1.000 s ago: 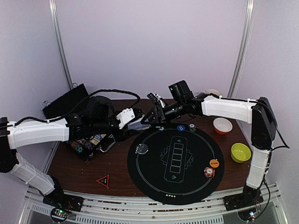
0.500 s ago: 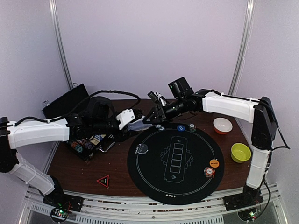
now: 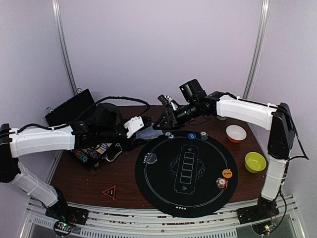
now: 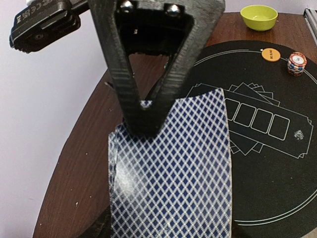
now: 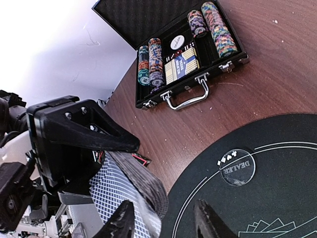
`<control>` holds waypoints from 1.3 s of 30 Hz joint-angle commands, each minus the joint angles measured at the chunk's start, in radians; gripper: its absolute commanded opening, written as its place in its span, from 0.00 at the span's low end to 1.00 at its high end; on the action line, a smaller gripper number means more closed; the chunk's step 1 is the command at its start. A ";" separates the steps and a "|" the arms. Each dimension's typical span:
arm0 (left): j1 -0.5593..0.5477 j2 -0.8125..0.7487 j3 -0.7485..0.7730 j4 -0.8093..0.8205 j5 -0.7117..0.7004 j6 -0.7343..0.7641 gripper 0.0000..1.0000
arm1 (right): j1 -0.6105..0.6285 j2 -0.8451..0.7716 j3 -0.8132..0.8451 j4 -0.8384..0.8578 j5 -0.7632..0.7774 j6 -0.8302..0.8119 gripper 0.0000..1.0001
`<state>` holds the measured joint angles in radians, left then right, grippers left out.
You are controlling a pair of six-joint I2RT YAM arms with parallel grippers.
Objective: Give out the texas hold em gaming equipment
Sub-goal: Pick up the poker card from the face-down deck piles.
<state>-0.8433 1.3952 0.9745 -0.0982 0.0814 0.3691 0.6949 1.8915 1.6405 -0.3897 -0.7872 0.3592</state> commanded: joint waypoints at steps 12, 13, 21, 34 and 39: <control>0.007 0.001 0.012 0.077 -0.035 0.002 0.55 | -0.003 -0.048 0.052 -0.077 0.041 -0.033 0.14; 0.007 0.001 0.010 0.076 -0.034 0.002 0.55 | -0.004 -0.049 0.053 -0.083 0.042 -0.034 0.10; 0.009 -0.008 0.000 0.071 -0.043 -0.002 0.55 | -0.005 -0.051 0.093 -0.127 0.045 -0.059 0.00; 0.015 -0.020 -0.014 0.083 -0.043 -0.013 0.55 | -0.049 -0.115 0.074 -0.026 -0.035 0.003 0.00; 0.017 -0.018 -0.014 0.089 -0.045 -0.015 0.55 | -0.057 -0.127 0.061 -0.008 -0.018 0.007 0.00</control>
<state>-0.8356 1.3949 0.9707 -0.0708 0.0406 0.3679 0.6464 1.8034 1.7149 -0.4389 -0.7971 0.3515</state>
